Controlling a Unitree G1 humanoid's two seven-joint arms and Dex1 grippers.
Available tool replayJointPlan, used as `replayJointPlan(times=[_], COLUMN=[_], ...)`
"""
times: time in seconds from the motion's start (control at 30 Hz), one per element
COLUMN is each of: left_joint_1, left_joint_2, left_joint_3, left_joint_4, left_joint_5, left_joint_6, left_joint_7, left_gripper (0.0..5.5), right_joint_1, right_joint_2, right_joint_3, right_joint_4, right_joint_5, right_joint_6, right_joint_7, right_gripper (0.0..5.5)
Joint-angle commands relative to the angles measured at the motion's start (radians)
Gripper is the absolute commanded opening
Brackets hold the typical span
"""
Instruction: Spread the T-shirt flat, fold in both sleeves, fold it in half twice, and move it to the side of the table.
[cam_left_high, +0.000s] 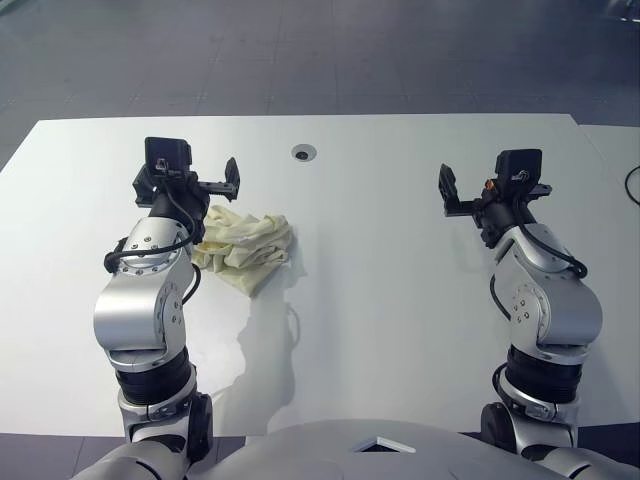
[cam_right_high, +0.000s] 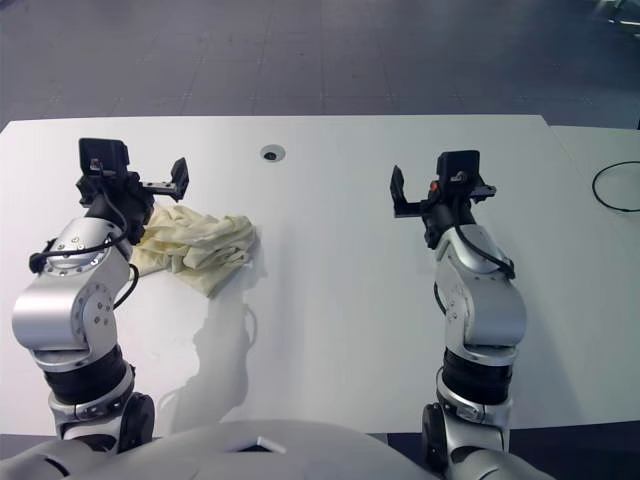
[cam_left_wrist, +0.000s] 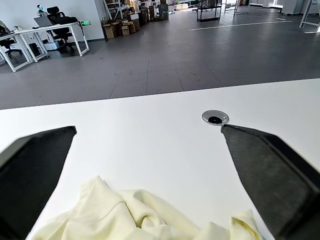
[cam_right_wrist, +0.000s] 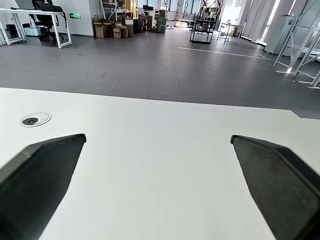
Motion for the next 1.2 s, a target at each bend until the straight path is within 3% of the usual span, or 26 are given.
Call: replayJointPlan(times=[0.03,1.2], left_joint_1=[-0.023,-0.038], left_joint_2=[0.013,-0.007], left_joint_3=[0.000,-0.015], left_joint_4=[0.012,0.073], left_joint_5=[0.000,0.006], left_joint_6=[-0.006,-0.105], left_joint_7=[-0.004,0.026], left_gripper=[5.38,5.38], right_joint_1=[-0.014,-0.087], right_joint_2=[-0.006,-0.012], right_joint_3=[0.004,0.019], right_joint_4=[0.004,0.117], right_joint_5=[-0.005,-0.019], right_joint_6=[-0.005,-0.111], right_joint_7=[-0.005,0.004], right_gripper=[5.40,5.40])
